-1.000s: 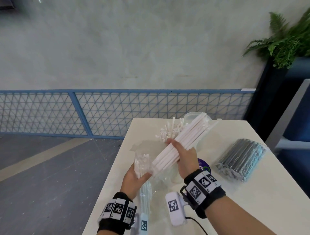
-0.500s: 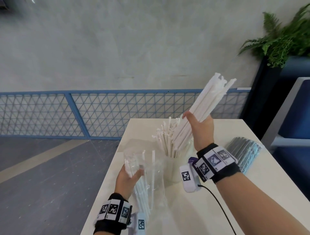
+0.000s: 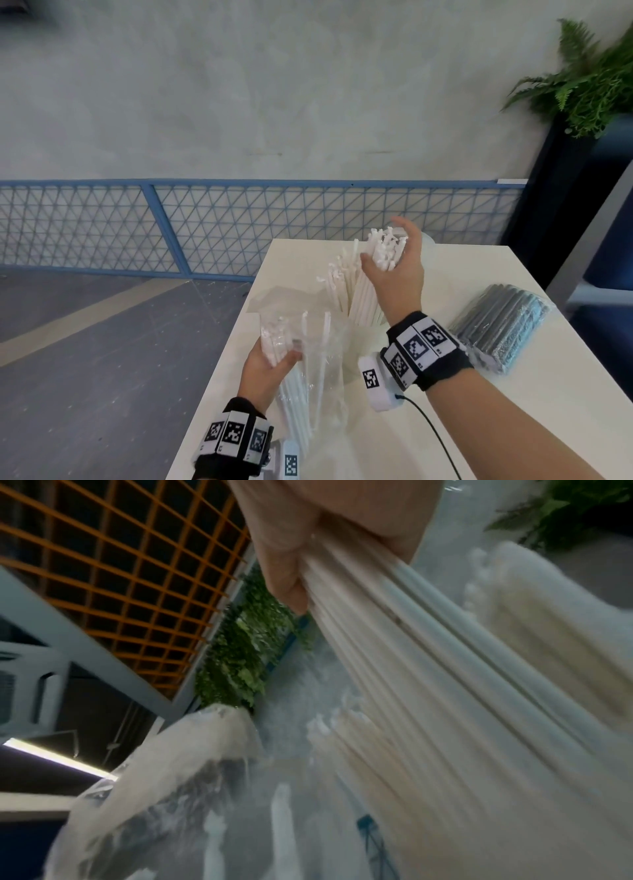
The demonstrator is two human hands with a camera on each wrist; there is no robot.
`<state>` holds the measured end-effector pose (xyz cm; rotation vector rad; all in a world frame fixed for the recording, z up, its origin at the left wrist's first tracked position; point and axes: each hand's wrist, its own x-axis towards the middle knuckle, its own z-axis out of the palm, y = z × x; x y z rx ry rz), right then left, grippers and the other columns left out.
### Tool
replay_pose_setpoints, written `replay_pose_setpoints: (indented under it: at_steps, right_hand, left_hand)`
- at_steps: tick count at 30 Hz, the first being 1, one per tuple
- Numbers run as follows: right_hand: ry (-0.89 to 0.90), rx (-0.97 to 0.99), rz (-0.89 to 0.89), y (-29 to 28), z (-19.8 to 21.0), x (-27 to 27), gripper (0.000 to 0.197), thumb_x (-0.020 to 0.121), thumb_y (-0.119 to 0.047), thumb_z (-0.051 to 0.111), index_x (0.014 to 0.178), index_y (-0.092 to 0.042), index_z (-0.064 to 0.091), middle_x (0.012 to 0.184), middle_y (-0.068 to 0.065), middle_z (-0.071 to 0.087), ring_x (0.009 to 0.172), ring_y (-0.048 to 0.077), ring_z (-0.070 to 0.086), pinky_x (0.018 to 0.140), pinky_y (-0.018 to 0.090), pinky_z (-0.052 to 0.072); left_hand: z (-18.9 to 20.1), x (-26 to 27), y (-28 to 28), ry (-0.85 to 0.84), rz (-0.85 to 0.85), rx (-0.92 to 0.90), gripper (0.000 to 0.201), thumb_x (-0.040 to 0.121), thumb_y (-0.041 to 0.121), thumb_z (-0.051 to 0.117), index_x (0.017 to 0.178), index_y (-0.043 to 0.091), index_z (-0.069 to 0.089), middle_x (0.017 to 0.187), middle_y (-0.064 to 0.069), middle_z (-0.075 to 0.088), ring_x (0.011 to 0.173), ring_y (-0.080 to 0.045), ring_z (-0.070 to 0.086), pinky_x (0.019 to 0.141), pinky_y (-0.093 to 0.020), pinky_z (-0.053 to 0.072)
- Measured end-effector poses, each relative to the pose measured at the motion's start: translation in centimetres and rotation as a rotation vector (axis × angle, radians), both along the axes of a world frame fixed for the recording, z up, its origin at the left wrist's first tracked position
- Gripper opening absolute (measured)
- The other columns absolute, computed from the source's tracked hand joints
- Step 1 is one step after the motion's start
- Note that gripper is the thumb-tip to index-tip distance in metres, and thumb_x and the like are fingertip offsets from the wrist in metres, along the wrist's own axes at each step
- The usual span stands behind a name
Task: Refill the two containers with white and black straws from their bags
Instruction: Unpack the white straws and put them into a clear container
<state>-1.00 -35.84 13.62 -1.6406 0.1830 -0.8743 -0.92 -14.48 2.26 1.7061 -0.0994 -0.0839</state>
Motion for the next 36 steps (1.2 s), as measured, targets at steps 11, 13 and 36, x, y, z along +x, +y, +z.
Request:
replay_pose_setpoints:
  at_steps: [11,13,36]
  right_hand:
    - [0.205,-0.409,0.028,0.1,-3.5,1.3,0.017,0.085,-0.018,0.062,0.101,-0.013,0.059,0.099,0.001,0.062,0.091,0.024,0.059,0.076,0.013,0.036]
    - [0.200,-0.636,-0.120,0.3,-3.8,1.0,0.035,0.076,-0.032,0.070,0.108,-0.020,0.061,0.117,0.001,0.057,0.110,0.025,0.051,0.091,0.029,0.033]
    - [0.406,-0.312,-0.053,-1.4,-5.0,1.8,0.054,0.075,-0.013,0.072,0.124,-0.001,0.051,0.125,0.014,0.056,0.116,0.029,0.053,0.102,0.040,0.042]
  left_hand:
    - [0.1,-0.1,-0.2,0.000,-0.014,0.007,0.021,0.076,0.006,0.073,0.095,0.000,0.067,0.094,0.001,0.074,0.089,-0.003,0.067,0.076,-0.010,0.047]
    - [0.3,-0.3,-0.3,-0.013,-0.027,0.000,0.022,0.076,0.008,0.074,0.095,-0.001,0.067,0.094,0.001,0.074,0.088,-0.002,0.067,0.073,-0.004,0.046]
    - [0.9,-0.7,-0.1,-0.044,-0.044,-0.064,0.058,0.051,0.044,0.075,0.093,0.005,0.068,0.090,0.003,0.075,0.090,-0.005,0.067,0.077,-0.012,0.048]
